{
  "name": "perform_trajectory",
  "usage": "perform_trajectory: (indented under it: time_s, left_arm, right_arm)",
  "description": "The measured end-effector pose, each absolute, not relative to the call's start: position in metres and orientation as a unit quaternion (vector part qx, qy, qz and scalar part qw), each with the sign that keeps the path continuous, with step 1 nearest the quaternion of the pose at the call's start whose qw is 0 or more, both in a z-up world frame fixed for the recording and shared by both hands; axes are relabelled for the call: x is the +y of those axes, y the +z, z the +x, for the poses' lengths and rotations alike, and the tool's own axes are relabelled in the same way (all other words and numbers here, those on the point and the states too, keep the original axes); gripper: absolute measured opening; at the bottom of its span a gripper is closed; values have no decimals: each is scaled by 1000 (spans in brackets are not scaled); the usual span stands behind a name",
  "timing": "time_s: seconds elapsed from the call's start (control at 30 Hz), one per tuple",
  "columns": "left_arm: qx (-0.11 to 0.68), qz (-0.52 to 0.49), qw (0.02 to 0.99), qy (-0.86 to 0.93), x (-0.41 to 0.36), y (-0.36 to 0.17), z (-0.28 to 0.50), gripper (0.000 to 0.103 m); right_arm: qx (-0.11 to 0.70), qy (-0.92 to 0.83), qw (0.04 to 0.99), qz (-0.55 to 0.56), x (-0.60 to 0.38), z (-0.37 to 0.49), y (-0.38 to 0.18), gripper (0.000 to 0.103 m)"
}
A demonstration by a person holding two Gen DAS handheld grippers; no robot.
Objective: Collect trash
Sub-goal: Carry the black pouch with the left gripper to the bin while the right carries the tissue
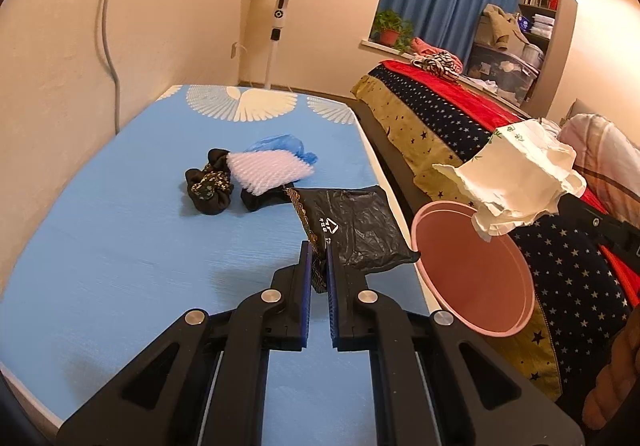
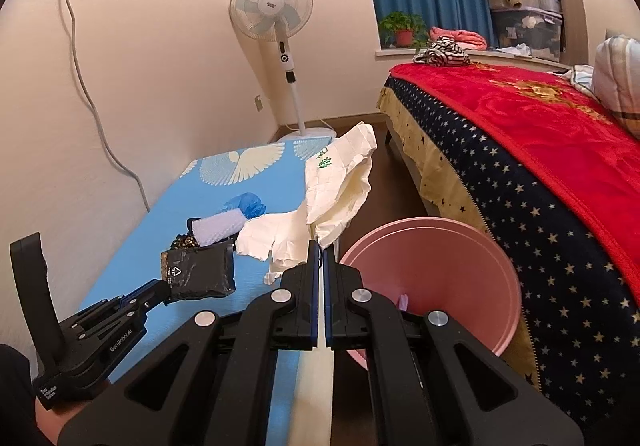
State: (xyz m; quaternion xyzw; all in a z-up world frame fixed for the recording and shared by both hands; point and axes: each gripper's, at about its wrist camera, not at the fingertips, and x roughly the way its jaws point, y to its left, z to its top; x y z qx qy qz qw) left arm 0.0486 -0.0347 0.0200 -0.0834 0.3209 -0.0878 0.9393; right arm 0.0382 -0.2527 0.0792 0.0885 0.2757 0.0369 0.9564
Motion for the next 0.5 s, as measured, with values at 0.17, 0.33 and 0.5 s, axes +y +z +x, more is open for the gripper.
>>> perform_trajectory:
  time_s: [0.17, 0.33, 0.5]
  left_arm:
    - [316, -82, 941, -92, -39, 24, 40, 7]
    - [312, -84, 941, -98, -40, 26, 39, 7]
    - [312, -83, 941, -102, -44, 25, 38, 7]
  right_arm:
    - [275, 27, 957, 90, -258, 31, 81, 2]
    - [275, 14, 957, 90, -263, 27, 81, 2]
    - [271, 0, 958, 94, -268, 25, 81, 2]
